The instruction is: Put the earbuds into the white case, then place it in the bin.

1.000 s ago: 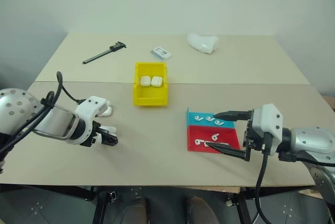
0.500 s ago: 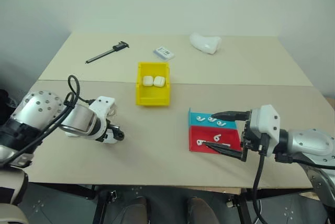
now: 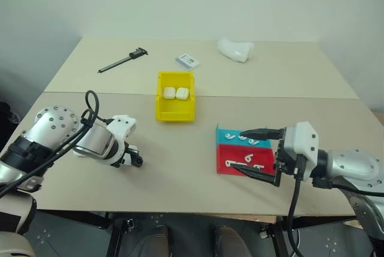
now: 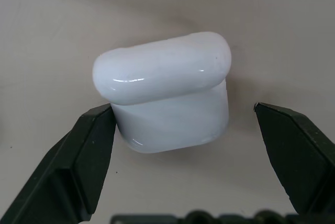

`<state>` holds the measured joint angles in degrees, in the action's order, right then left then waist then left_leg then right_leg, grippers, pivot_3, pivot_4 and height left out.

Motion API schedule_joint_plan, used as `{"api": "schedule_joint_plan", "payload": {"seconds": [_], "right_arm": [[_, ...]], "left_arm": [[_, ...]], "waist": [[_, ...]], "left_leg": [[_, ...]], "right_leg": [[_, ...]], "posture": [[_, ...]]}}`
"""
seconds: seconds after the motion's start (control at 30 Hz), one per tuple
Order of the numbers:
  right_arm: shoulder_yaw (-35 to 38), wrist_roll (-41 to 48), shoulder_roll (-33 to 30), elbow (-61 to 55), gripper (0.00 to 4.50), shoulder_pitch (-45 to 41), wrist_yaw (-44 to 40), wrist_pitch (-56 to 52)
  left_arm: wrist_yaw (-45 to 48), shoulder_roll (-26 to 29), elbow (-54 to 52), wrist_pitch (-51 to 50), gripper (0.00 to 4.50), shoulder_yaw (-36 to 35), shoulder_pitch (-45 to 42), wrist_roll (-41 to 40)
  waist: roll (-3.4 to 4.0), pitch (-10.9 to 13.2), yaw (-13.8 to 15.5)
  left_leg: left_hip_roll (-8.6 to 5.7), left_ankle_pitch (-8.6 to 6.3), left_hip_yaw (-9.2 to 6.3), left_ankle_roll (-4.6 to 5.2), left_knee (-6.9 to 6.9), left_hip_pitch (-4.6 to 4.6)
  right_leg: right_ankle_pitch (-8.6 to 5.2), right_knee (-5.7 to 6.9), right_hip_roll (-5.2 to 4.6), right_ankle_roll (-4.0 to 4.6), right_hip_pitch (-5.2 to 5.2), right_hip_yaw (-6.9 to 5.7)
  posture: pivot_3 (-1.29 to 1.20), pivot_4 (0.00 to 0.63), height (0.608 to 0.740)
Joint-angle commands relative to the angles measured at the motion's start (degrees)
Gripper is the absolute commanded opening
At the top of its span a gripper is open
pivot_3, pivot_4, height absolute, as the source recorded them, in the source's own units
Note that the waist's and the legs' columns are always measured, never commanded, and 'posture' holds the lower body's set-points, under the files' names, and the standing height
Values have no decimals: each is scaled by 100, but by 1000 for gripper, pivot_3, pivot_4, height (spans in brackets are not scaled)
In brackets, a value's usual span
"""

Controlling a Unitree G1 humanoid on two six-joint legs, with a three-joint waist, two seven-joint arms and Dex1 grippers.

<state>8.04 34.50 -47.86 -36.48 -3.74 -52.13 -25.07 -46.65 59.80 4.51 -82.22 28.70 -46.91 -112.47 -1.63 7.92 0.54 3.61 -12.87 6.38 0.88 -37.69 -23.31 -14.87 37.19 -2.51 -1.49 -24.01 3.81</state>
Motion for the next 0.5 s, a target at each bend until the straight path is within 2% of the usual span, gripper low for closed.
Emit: {"api": "schedule_joint_plan", "payload": {"seconds": [0.03, 0.47, 0.5], "right_arm": [[97, 62, 12, -198, 4447, -10, 57, 18], [105, 95, 10, -260, 4447, 37, 104, -1], [106, 98, 10, -265, 4482, 41, 106, -3]], "left_arm": [[-218, -33, 125, 50, 4500, 85, -89, -53], [-706, -217, 528, 7, 4500, -142, -60, -53], [-725, -217, 511, 19, 4317, -174, -37, -53]], "waist": [[0, 0, 1], [8, -6, 3], [8, -6, -1]], "left_leg": [[0, 0, 0, 0, 0, 0], [-2, 0, -3, 0, 0, 53], [-2, 0, -3, 0, 0, 57]], "right_leg": [[0, 0, 0, 0, 0, 0], [0, -7, 0, 0, 65, -11], [0, -7, 0, 0, 69, -12]], "posture": [[0, 150, 740], [0, 150, 740], [0, 150, 740]]}}
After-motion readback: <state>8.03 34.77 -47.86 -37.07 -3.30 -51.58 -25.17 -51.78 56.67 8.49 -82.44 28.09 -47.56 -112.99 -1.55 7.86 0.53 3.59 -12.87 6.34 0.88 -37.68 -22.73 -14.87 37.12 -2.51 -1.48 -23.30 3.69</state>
